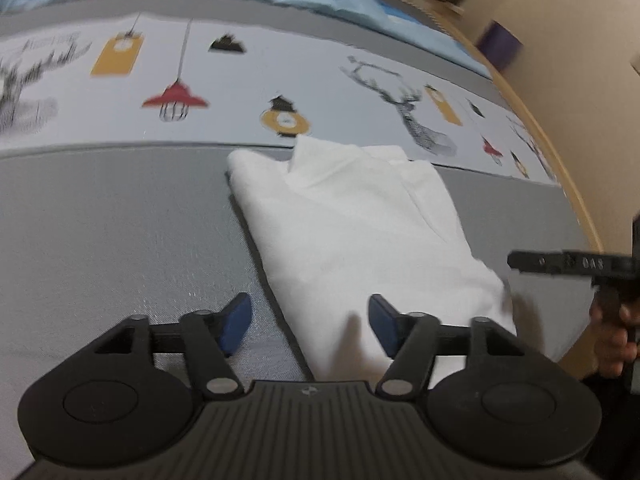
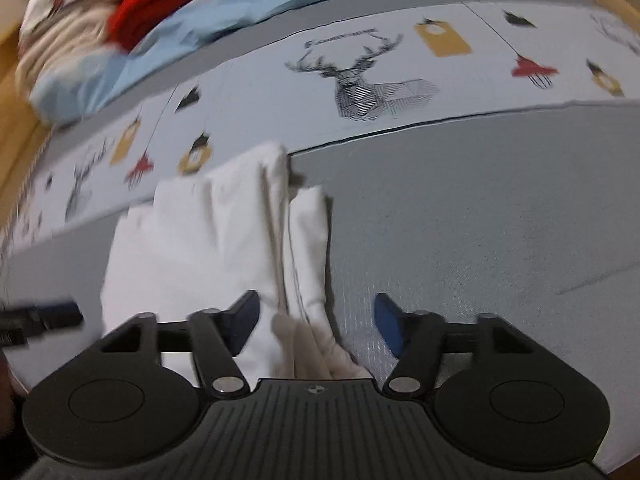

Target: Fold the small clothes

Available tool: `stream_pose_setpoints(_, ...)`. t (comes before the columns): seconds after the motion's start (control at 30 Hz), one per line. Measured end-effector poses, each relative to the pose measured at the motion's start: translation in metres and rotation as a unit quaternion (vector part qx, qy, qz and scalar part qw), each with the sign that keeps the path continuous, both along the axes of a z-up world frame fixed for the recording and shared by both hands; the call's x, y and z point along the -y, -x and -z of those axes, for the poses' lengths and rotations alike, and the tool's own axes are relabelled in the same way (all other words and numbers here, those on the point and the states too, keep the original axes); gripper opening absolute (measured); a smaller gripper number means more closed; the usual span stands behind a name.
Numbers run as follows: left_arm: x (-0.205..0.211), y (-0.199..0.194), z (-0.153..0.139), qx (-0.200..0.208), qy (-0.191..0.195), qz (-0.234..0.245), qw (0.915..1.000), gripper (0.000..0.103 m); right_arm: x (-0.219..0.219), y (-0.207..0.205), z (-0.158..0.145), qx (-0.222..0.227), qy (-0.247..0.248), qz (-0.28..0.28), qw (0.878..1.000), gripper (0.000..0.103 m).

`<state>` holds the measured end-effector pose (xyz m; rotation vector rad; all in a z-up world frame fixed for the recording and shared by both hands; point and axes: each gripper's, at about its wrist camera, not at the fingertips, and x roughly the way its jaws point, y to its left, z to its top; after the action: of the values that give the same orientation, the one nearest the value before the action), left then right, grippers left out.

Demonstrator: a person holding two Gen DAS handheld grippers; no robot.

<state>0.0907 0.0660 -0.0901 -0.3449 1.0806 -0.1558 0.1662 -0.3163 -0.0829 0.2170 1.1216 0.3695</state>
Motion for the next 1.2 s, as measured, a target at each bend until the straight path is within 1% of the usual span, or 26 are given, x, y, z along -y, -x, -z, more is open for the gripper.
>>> stream_pose_setpoints(0.03,-0.003,-0.004,0.005,-0.011,0.01,-0.014,0.9998,0.075,0.0,-0.004,0.004,-0.01,-0.01,0.003,1.0,0.067)
stream_pose_setpoints(0.1,-0.009,-0.013,0.017,-0.04,0.036,-0.047,0.9974,0.075,-0.005,-0.009,0.014,-0.033,-0.019,0.0,0.999,0.068)
stream_pose_setpoints(0.17,-0.013,-0.021,0.028,-0.065,0.055,-0.071,0.9938,0.075,-0.015,-0.013,0.021,-0.051,-0.014,-0.014,0.999,0.069)
stream_pose_setpoints(0.23,-0.013,-0.028,0.038,-0.08,0.066,-0.083,0.9912,0.075,-0.025,-0.016,0.028,-0.064,0.004,-0.034,0.997,0.073)
stream_pose_setpoints(0.3,-0.011,-0.035,0.044,-0.086,0.076,-0.084,0.9898,0.075,-0.035,-0.016,0.033,-0.074,0.02,-0.045,0.996,0.076)
stream_pose_setpoints(0.37,-0.008,-0.039,0.049,-0.086,0.073,-0.077,0.9906,0.075,-0.039,-0.019,0.04,-0.089,0.032,-0.044,0.995,0.078)
stream_pose_setpoints(0.43,-0.004,-0.043,0.053,-0.085,0.07,-0.067,0.9916,0.075,-0.04,-0.023,0.045,-0.102,0.031,-0.034,0.994,0.078)
stream_pose_setpoints(0.47,-0.003,-0.044,0.055,-0.085,0.072,-0.061,0.9919,0.073,-0.041,-0.024,0.047,-0.108,0.026,-0.031,0.993,0.076)
stream_pose_setpoints(0.5,-0.002,-0.044,0.056,-0.082,0.074,-0.055,0.9923,0.071,-0.042,-0.025,0.047,-0.112,0.02,-0.03,0.993,0.069)
stream_pose_setpoints(0.53,0.0,-0.045,0.056,-0.077,0.075,-0.046,0.9931,0.06,-0.044,-0.026,0.048,-0.115,0.015,-0.031,0.993,0.067)
stream_pose_setpoints(0.57,0.002,-0.046,0.056,-0.072,0.071,-0.037,0.9942,0.054,-0.047,-0.025,0.047,-0.114,0.017,-0.032,0.993,0.061)
stream_pose_setpoints(0.6,0.004,-0.046,0.053,-0.065,0.067,-0.027,0.9953,0.047,-0.05,-0.025,0.046,-0.112,0.019,-0.035,0.993,0.051)
stream_pose_setpoints(0.63,0.004,-0.047,0.049,-0.055,0.065,-0.015,0.9963,0.037,-0.052,-0.025,0.045,-0.112,0.014,-0.034,0.993,0.045)
stream_pose_setpoints(0.67,0.003,-0.047,0.044,-0.044,0.062,-0.01,0.9971,0.032,-0.052,-0.025,0.043,-0.111,0.006,-0.03,0.993,0.039)
stream_pose_setpoints(0.7,0.001,-0.047,0.037,-0.027,0.052,-0.007,0.9983,0.031,-0.052,-0.025,0.041,-0.109,-0.004,-0.023,0.994,0.034)
stream_pose_setpoints(0.77,-0.005,-0.046,0.02,0.012,0.023,-0.001,0.9997,0.03,-0.053,-0.026,0.035,-0.101,-0.043,-0.014,0.994,0.032)
stream_pose_setpoints(0.8,-0.008,-0.045,0.014,0.023,0.011,0.0,0.9997,0.03,-0.055,-0.026,0.031,-0.093,-0.065,-0.013,0.994,0.031)
stream_pose_setpoints(0.87,-0.017,-0.046,0.007,0.033,-0.005,-0.004,0.9994,0.032,-0.063,-0.025,0.025,-0.074,-0.083,-0.022,0.994,0.031)
stream_pose_setpoints(0.93,-0.026,-0.047,0.005,0.028,-0.015,-0.024,0.9992,0.037,-0.072,-0.024,0.025,-0.071,-0.08,-0.022,0.994,0.034)
stream_pose_setpoints(0.97,-0.029,-0.045,0.003,0.034,-0.034,-0.041,0.998,0.038,-0.076,-0.024,0.027,-0.081,-0.076,-0.024,0.993,0.038)
stream_pose_setpoints(1.0,-0.031,-0.043,0.0,0.044,-0.047,-0.048,0.9968,0.04,-0.079,-0.023,0.029,-0.09,-0.068,-0.029,0.993,0.042)
stream_pose_setpoints(1.03,-0.032,-0.04,-0.004,0.056,-0.051,-0.046,0.9961,0.045,-0.081,-0.022,0.03,-0.093,-0.058,-0.034,0.993,0.046)
stream_pose_setpoints(1.07,-0.033,-0.037,-0.008,0.063,-0.048,-0.04,0.9961,0.046,-0.083,-0.021,0.03,-0.094,-0.054,-0.039,0.993,0.05)
stream_pose_setpoints(1.2,-0.031,-0.021,-0.016,0.06,-0.028,0.002,0.9978,0.046,-0.082,-0.014,0.028,-0.099,-0.04,-0.058,0.993,0.05)
